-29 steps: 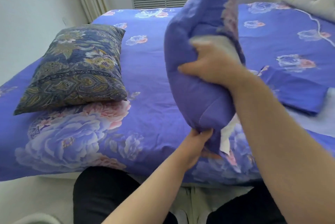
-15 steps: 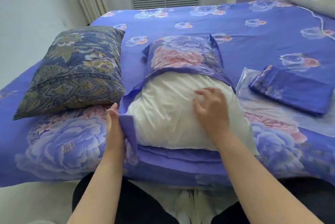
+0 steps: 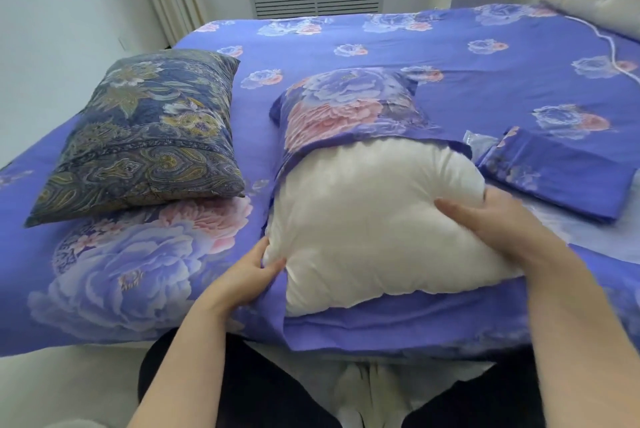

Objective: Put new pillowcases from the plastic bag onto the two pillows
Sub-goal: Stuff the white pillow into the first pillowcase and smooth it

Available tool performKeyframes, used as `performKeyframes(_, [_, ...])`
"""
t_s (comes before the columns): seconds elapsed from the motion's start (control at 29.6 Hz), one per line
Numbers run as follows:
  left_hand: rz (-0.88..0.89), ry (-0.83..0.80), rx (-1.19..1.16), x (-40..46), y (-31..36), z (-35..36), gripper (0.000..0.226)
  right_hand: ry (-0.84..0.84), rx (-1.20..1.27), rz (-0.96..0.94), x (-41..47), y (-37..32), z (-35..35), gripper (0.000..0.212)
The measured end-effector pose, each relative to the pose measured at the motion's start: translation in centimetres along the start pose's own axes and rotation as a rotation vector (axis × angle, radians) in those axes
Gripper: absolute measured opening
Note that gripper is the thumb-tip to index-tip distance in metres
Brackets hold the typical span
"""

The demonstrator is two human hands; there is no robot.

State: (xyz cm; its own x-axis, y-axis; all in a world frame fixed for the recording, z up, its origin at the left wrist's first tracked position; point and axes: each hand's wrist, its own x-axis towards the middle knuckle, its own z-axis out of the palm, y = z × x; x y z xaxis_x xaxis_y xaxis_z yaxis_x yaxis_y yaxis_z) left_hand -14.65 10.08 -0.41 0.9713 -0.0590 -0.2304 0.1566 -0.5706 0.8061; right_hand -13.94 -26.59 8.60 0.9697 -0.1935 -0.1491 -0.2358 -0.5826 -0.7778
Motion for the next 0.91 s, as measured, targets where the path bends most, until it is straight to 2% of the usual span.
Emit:
performKeyframes(0.07, [-0.110, -0.044, 0.205, -0.4, -0.8, -0.1, 0.053, -0.005, -0.384, 0.001, 0.1, -0.5, -1.3, 0.069])
performKeyframes(0.1, [-0.148, -0.031, 0.275, -0.4, -0.7, -0.2, 0.055, 0.094, -0.535, -0.049, 0.2, -0.8, -1.3, 0.075])
performKeyframes(0.17, [-0.122, 0.040, 0.467, 0.0, 0.7, -0.5, 0.055, 0.266, -0.536, -0.353, 0.2, -2.5, 0.4, 0.073])
performKeyframes(0.24, [0.038, 0.282, 0.630, 0.7, 2.9, -0.4, 0.058, 0.120, -0.485, -0.582, -0.2, -4.5, 4.2, 0.069])
performKeyframes(0.3, [0.262, 0.569, 0.554, 1.8, 6.0, -0.1, 0.061, -0.117, -0.691, -0.634, -0.9, -4.8, 9.5, 0.076])
performKeyframes(0.34, [0.370, 0.639, 0.494, 2.7, 7.6, 0.1, 0.059, -0.183, -0.798, -0.621, -1.2, -4.4, 11.9, 0.079])
performKeyframes(0.4, [0.461, 0.613, 0.512, 5.1, 10.0, 0.7, 0.057, -0.201, -0.856, -0.596, -1.0, -3.8, 14.5, 0.082])
performKeyframes(0.47, [0.412, 0.512, 0.597, 7.8, 11.1, 1.1, 0.050, -0.188, -0.832, -0.590, -0.2, -3.9, 14.8, 0.084])
performKeyframes(0.51, [0.389, 0.493, 0.604, 8.9, 11.2, 1.2, 0.040, -0.189, -0.824, -0.587, 0.2, -3.9, 14.7, 0.086])
performKeyframes(0.57, [0.393, 0.565, 0.491, 9.8, 11.8, 1.4, 0.020, -0.192, -0.812, -0.575, 0.4, -3.5, 14.5, 0.088])
performKeyframes(0.64, [0.482, 0.671, 0.360, 9.2, 12.6, 2.0, 0.014, -0.199, -0.778, -0.538, 0.3, -2.4, 14.4, 0.088])
performKeyframes(0.74, [0.630, 0.609, 0.378, 6.8, 11.5, 4.4, 0.013, -0.229, -0.735, -0.458, 0.2, -1.1, 13.9, 0.084])
performKeyframes(0.84, [0.532, 0.486, 0.394, 4.7, 8.3, 6.7, 0.010, -0.217, -0.707, -0.459, 0.2, -0.9, 14.2, 0.072])
performKeyframes(0.91, [0.463, 0.512, 0.377, 4.2, 7.2, 6.7, 0.017, -0.044, -0.638, -0.564, -0.5, -1.3, 14.7, 0.059])
